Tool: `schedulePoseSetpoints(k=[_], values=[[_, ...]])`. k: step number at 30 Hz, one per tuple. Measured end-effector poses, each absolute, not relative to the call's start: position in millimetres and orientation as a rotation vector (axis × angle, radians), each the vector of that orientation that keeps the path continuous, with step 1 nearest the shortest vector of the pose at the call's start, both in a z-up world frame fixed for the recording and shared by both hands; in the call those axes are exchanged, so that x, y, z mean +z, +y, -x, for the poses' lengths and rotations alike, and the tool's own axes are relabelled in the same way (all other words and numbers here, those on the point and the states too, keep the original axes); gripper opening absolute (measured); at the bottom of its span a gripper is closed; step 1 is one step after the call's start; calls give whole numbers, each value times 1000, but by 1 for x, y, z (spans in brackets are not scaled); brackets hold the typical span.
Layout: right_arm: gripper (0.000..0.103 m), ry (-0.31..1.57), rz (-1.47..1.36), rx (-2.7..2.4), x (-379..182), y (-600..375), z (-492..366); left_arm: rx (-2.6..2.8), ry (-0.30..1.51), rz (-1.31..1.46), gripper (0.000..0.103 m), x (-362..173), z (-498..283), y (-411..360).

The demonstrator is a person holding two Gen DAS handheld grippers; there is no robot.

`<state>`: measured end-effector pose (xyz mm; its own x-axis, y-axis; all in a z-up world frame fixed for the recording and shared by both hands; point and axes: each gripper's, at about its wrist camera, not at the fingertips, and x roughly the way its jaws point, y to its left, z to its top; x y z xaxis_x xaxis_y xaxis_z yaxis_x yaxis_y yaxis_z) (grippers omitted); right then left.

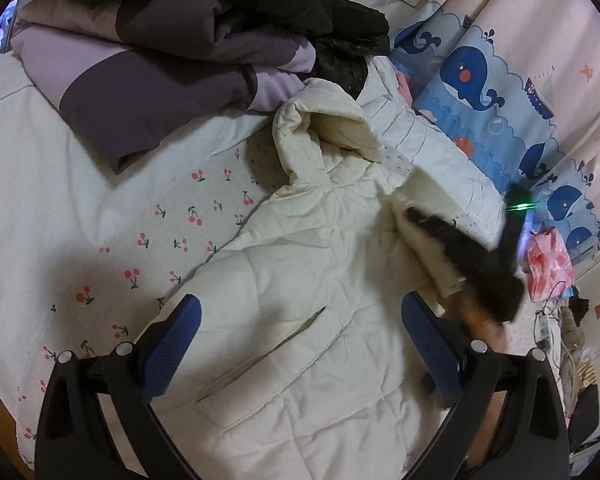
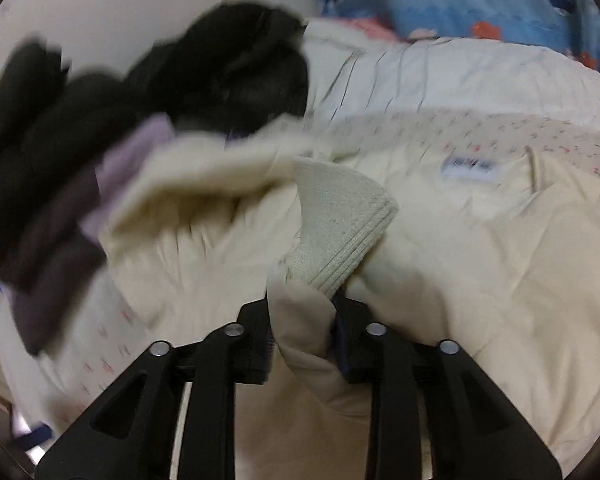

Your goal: Fold large clothes

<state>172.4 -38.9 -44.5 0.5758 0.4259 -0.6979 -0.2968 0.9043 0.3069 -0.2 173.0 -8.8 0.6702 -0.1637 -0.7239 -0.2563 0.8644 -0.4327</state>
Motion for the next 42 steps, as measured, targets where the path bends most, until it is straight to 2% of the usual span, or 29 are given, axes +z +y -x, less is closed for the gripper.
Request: schedulePoseSetpoints(k=[1, 3, 6, 10, 13, 15, 18, 19, 20, 21, 22, 26, 29, 30, 32, 33, 35, 37, 40, 42], values=[[47, 866, -173, 445, -48, -38, -170, 53, 845, 546, 96, -9, 1, 174], [51, 870, -198, 478, -49, -36, -165, 55, 840, 549, 96, -8, 1, 175], [69, 836, -188, 507, -35, -29, -161, 55, 843, 557, 96, -9, 0, 175], [70, 824, -192, 535, -18, -20, -164, 55, 848, 556, 96, -11, -1, 175], [80, 785, 13, 465, -15, -5, -152, 57, 849, 569, 96, -11, -1, 176], [81, 764, 218, 391, -27, 11, -145, 56, 850, 575, 96, -12, -1, 177], [81, 754, 367, 323, -43, 26, -148, 51, 855, 575, 96, -13, -2, 176], [70, 763, 379, 307, -48, 27, -152, 49, 858, 571, 96, -14, -2, 175], [55, 796, 360, 303, -53, 26, -159, 49, 860, 567, 96, -14, -2, 174], [25, 839, 312, 317, -57, 22, -167, 48, 862, 567, 96, -14, -2, 174], [14, 862, 259, 317, -58, 16, -172, 47, 864, 571, 96, -15, -2, 175], [13, 751, 59, 326, -25, -6, -171, 44, 856, 592, 96, -13, 0, 179], [14, 696, 61, 332, -14, 3, -172, 50, 849, 599, 96, -13, 1, 180], [17, 728, 80, 335, -22, 9, -178, 52, 851, 598, 96, -13, 0, 180], [39, 922, 136, 347, -62, 26, -200, 48, 862, 583, 96, -15, -2, 176], [46, 1004, 154, 372, -78, 32, -205, 48, 869, 570, 96, -16, -3, 174], [49, 936, 134, 409, -64, 27, -192, 44, 875, 564, 96, -17, -3, 175], [66, 888, 30, 477, -42, 12, -177, 48, 864, 566, 96, -15, -1, 177], [83, 825, -133, 538, -5, -37, -137, 65, 850, 555, 96, -13, 1, 180], [85, 835, -219, 547, 5, -79, -114, 72, 841, 523, 96, -10, 1, 176]])
